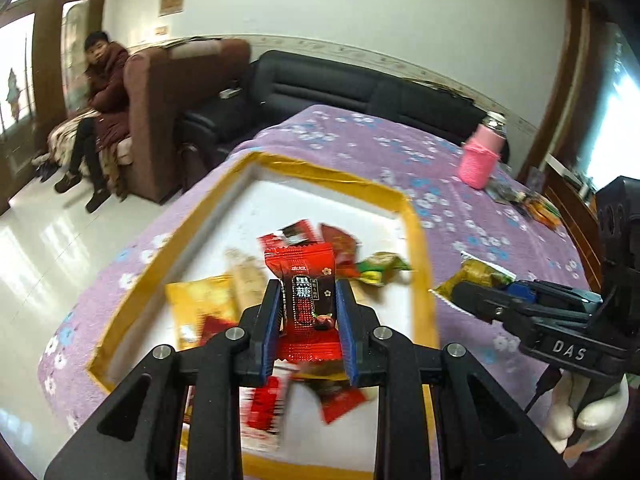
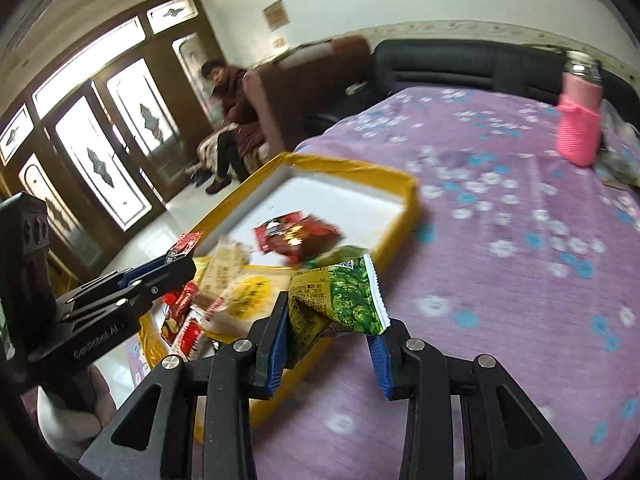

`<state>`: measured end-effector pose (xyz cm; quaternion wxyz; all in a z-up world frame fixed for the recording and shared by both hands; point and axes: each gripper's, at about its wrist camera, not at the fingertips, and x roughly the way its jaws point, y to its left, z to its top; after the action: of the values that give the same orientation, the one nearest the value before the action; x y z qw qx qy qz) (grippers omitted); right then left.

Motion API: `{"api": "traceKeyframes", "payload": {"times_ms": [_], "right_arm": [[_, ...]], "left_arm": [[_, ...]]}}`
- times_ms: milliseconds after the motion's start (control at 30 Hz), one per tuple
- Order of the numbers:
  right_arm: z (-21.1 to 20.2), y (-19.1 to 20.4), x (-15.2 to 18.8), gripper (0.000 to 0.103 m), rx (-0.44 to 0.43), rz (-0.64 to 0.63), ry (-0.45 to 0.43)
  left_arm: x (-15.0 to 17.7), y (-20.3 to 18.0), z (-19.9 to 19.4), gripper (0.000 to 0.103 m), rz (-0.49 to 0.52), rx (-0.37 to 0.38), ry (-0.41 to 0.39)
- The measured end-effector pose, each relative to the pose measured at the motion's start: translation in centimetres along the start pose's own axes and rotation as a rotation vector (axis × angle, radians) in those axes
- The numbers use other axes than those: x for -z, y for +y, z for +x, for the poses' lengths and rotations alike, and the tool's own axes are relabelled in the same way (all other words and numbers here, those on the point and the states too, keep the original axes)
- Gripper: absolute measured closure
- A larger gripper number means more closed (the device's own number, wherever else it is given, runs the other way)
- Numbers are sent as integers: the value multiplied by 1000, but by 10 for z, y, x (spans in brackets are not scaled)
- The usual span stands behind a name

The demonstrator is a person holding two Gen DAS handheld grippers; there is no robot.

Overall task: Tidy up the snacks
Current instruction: 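Carry both snacks over the white tray and open both tools to drop them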

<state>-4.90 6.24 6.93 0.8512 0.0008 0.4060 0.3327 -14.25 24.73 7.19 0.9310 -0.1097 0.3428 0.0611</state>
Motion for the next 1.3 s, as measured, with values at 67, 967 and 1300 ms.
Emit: {"api": "traceKeyframes", "payload": {"times_ms": [67, 967, 1300], "right_arm": [[17, 11, -4, 67, 3, -9, 29], [80, 43, -36, 60, 82, -76, 75], [54, 49, -38, 54, 77, -75, 24]], "left_arm": [[1, 11, 3, 79, -20, -10, 3], [-1, 31, 12, 50, -66, -67, 8], [-1, 31, 1, 37, -82, -76, -3]]}}
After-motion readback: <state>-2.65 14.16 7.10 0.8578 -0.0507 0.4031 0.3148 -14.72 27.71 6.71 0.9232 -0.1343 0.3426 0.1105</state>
